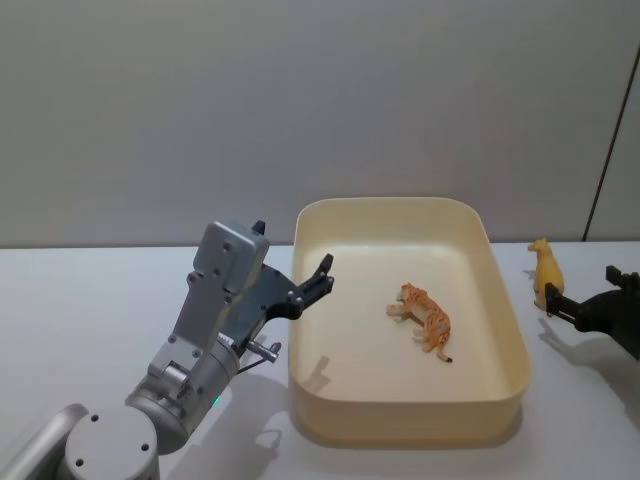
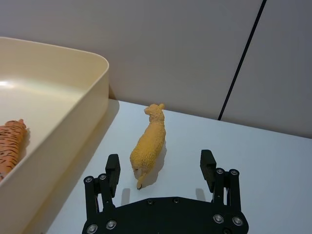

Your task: Pick up the toy alternately with two hands and place it into the central storage box.

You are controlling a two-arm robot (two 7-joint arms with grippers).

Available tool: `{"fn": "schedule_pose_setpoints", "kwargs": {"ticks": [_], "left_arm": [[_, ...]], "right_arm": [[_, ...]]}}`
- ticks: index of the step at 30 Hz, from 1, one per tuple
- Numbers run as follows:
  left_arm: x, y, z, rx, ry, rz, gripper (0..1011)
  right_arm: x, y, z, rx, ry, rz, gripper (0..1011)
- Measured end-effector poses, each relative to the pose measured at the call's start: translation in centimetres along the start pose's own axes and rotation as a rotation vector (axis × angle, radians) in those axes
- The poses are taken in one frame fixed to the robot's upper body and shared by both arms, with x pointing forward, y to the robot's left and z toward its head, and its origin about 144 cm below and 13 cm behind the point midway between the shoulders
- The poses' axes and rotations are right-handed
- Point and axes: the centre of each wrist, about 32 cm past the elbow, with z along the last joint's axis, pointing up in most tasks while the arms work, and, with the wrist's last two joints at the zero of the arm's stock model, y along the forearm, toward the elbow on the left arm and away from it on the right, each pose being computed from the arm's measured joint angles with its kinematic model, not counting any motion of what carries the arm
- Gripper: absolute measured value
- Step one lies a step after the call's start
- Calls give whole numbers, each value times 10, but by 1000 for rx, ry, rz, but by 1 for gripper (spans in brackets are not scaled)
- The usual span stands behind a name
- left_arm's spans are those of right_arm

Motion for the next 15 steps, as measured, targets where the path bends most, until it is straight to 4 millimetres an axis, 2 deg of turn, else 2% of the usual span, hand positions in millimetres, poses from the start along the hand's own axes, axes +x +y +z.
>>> {"fn": "schedule_pose_setpoints", "kwargs": {"ticks": [15], "left_arm": [[0,0,0,0,0,0,1001]], "right_arm": [[-15,45,-11,-41,-28,-5,1001]]}}
